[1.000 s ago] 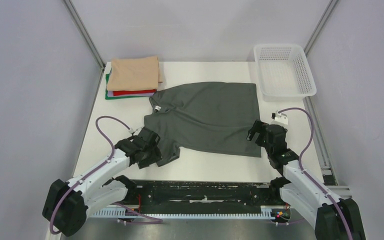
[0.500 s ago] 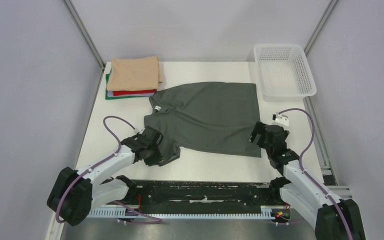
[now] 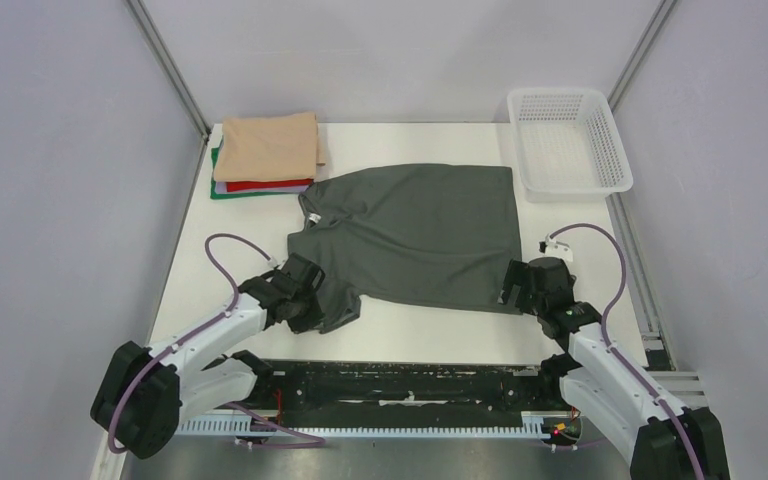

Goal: Fold and stack the t-shirts
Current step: Flatten out the tshirt

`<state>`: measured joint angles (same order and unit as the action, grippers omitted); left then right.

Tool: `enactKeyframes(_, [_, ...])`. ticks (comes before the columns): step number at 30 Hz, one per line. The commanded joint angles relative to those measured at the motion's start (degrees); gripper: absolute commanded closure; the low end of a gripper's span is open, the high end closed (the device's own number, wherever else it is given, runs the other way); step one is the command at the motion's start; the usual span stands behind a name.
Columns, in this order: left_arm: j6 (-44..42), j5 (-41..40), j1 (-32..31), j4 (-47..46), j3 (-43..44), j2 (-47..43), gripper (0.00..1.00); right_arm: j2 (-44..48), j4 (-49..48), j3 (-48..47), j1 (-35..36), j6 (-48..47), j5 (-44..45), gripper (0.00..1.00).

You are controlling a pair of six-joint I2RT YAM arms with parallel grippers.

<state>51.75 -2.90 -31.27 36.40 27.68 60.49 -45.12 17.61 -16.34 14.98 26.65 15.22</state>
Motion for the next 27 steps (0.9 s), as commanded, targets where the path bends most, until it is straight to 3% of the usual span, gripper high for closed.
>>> enactKeyframes(1, [-2.0, -0.7, -0.3, 1.7, -0.2, -1.7, 0.98, -0.1, 5.2, -2.7, -0.1, -0.9, -5.9, 0.02])
enactKeyframes(5, [-2.6, -1.0, -0.3, 1.4, -0.4, -2.1, 0.98, -1.4, 4.3, -2.0, 0.0, 1.3, -8.0, 0.10])
enactKeyframes(11, [-2.6, -1.1, -0.3, 1.5, -0.8, -3.4, 0.98, -2.1, 4.9, -2.3, 0.2, 3.7, -6.6, 0.35])
enactKeyframes(21, [-1.6, -2.2, -0.3, 1.7, -1.4, -5.2, 0.98, -3.1, 14.8, -5.2, 3.9, 4.4, -4.4, 0.40])
enactKeyframes(27, [-1.7, -2.7, -0.3, 1.7, -1.4, -5.5, 0.98, -4.0, 13.1, -4.1, 5.4, 6.1, -3.6, 0.49])
